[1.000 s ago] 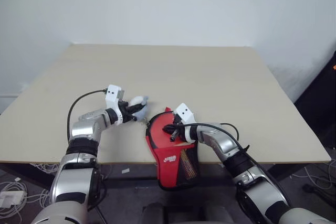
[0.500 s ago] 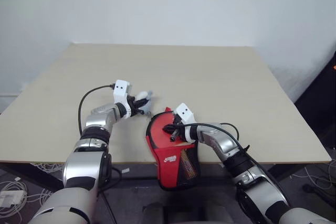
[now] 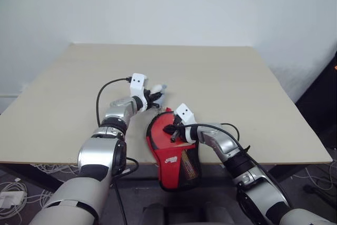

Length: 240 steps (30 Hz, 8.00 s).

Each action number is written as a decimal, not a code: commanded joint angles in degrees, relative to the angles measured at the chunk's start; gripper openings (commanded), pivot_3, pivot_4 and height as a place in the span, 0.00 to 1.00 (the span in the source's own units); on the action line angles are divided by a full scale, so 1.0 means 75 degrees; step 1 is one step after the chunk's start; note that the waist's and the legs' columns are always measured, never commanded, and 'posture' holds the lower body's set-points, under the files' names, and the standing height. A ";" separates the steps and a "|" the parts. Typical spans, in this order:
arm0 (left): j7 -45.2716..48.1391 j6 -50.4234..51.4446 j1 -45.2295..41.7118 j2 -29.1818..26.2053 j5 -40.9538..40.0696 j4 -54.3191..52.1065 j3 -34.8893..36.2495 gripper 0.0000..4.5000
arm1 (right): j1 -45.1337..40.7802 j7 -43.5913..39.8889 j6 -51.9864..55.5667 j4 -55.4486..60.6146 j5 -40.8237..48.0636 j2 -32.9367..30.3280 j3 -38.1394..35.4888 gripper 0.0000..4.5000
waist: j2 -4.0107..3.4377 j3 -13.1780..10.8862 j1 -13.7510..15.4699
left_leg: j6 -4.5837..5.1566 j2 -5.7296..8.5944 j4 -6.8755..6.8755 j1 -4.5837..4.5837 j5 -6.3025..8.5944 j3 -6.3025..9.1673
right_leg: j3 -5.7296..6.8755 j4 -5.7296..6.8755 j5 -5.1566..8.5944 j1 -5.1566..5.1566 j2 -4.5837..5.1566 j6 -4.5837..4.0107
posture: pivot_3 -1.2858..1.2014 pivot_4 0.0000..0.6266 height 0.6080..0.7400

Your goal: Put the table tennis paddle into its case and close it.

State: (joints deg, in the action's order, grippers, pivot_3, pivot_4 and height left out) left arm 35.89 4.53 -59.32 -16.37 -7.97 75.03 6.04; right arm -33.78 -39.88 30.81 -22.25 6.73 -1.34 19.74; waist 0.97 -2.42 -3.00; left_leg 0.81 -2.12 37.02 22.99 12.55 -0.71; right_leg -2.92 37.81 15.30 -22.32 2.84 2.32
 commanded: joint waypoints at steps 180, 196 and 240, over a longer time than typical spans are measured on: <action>0.3480 -0.0927 0.4283 0.0210 0.0647 -0.3551 -0.2358 0.00 | -0.0304 -0.0746 0.0975 0.0884 -0.0291 -0.3701 -0.1055 0.05 | -0.0180 0.0107 0.0103 | 0.0025 0.0046 -0.0002 -0.0047 0.0014 0.0000 | -0.0042 -0.0031 0.0032 0.0065 0.0024 0.0037 | 0.52 0.00 1.00; 0.3613 -0.0964 0.4047 0.0289 0.0716 -0.3397 -0.2337 0.00 | 0.2047 -0.3086 0.0891 0.4576 0.1143 -0.6175 -0.1579 0.05 | -0.0171 0.0103 0.0271 | 0.0047 0.0052 0.0000 -0.0053 0.0040 -0.0002 | -0.0040 -0.0096 0.0046 0.0079 0.0030 0.0031 | 0.52 0.00 1.00; 0.3660 -0.0952 0.3636 0.0415 0.0747 -0.3097 -0.2230 0.00 | 0.6046 -0.4555 -0.0266 0.8908 0.2571 -0.8215 -0.1886 0.05 | -0.0152 0.0102 0.0357 | 0.0028 0.0054 0.0017 -0.0059 0.0089 0.0008 | -0.0025 -0.0150 0.0050 0.0123 0.0039 0.0045 | 0.52 0.00 1.00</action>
State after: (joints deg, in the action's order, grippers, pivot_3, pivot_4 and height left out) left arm 63.35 -4.56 -34.40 -14.10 -5.20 47.12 -7.98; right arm 12.06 -73.41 28.79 41.54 23.68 -62.46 5.47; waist -0.17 -1.65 -0.32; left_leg 1.02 -1.71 37.16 22.55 13.22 -0.66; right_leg -3.11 36.69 15.67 -21.40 3.14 2.65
